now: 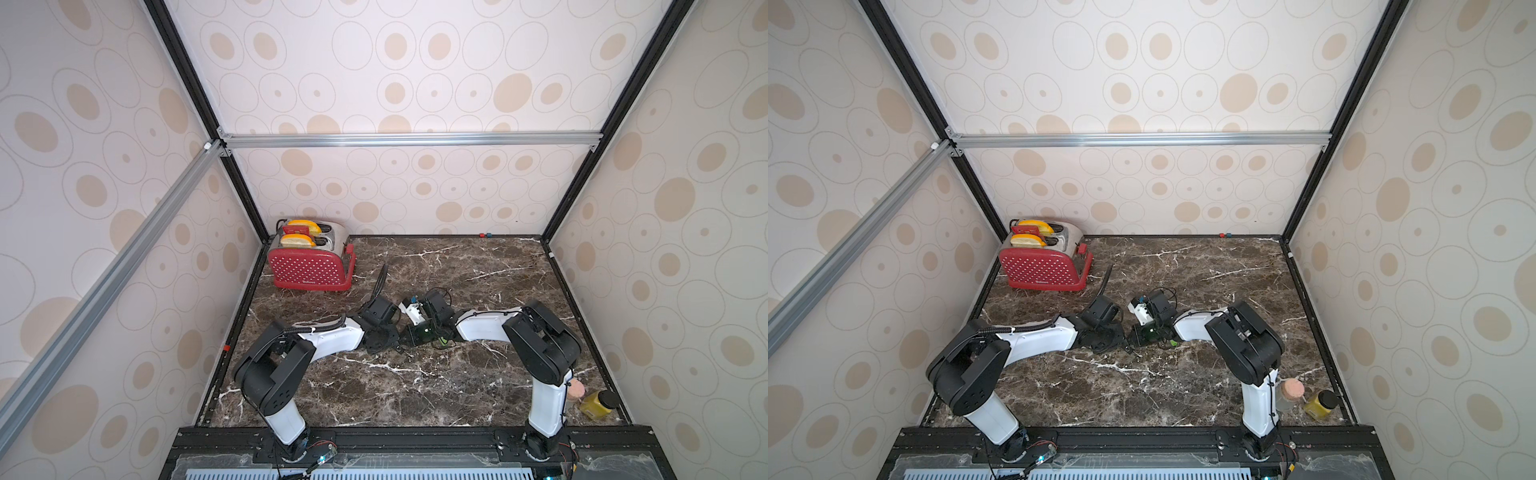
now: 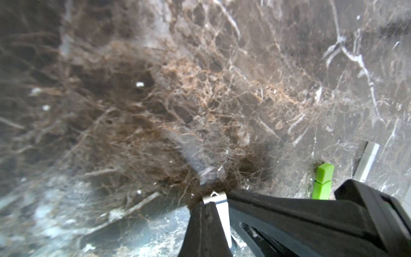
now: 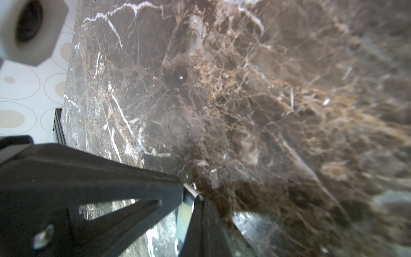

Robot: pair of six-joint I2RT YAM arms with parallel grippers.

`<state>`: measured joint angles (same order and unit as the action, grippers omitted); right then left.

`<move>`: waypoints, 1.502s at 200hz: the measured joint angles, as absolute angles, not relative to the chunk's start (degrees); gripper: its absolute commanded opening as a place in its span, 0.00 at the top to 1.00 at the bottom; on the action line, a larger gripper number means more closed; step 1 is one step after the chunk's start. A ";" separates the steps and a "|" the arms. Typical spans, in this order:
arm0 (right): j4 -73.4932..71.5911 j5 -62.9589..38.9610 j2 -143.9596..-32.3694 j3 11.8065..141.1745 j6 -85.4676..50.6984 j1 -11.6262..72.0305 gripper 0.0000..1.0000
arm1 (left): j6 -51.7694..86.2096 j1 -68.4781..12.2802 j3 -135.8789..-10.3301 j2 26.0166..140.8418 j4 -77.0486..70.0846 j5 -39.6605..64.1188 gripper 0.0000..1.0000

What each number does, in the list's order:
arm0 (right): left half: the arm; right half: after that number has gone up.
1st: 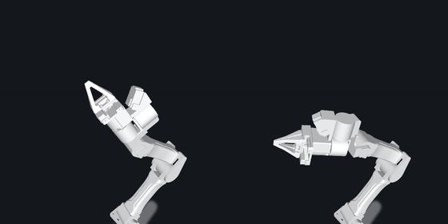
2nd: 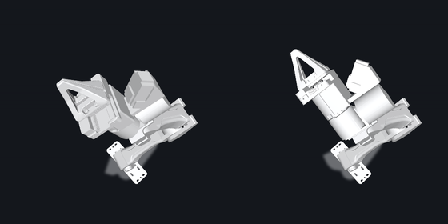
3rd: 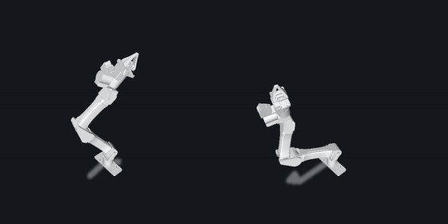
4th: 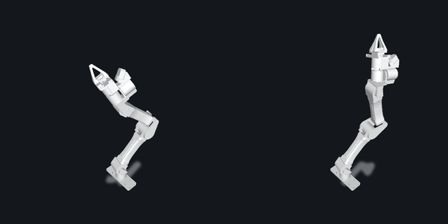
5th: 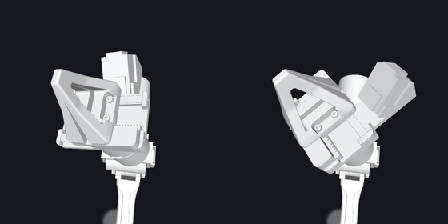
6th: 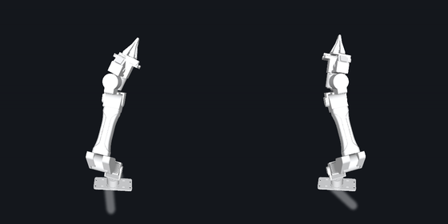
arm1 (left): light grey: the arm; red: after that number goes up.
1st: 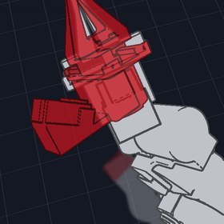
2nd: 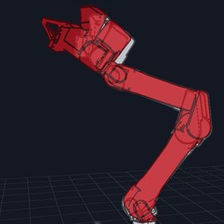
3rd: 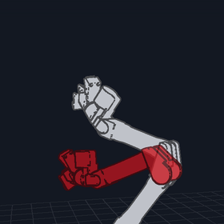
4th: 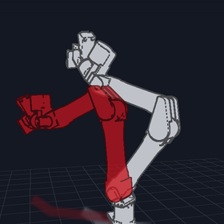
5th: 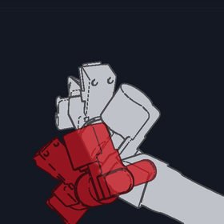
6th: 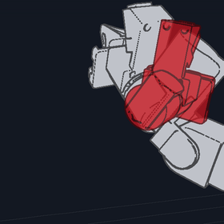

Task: Close the usb drive cover
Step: Close the cover of the USB drive.

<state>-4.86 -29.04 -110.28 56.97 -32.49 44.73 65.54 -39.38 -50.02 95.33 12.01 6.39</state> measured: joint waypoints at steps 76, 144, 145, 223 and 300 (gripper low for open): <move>-0.21 -25.93 -109.73 58.76 -30.96 45.10 1.00 | 65.52 -39.38 -43.55 84.93 13.87 5.13 1.00; 0.49 -25.87 -109.75 59.09 -31.00 45.08 1.00 | 66.50 -40.80 -42.04 87.35 13.91 7.57 1.00; 0.49 -25.87 -109.75 59.11 -31.00 45.08 1.00 | 66.50 -40.84 -42.17 87.37 14.22 7.55 1.00; -0.16 -27.35 -110.61 59.59 -31.62 45.21 1.00 | 68.20 -41.89 -48.95 89.80 22.44 7.64 1.00; -0.54 -27.29 -110.63 59.55 -32.21 45.39 1.00 | 71.29 -42.54 -48.99 90.91 25.58 7.38 1.00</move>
<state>-0.54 -27.29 -110.63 59.55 -32.21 45.39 71.29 -42.54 -48.99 90.91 25.58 7.38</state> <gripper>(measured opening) 0.043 0.041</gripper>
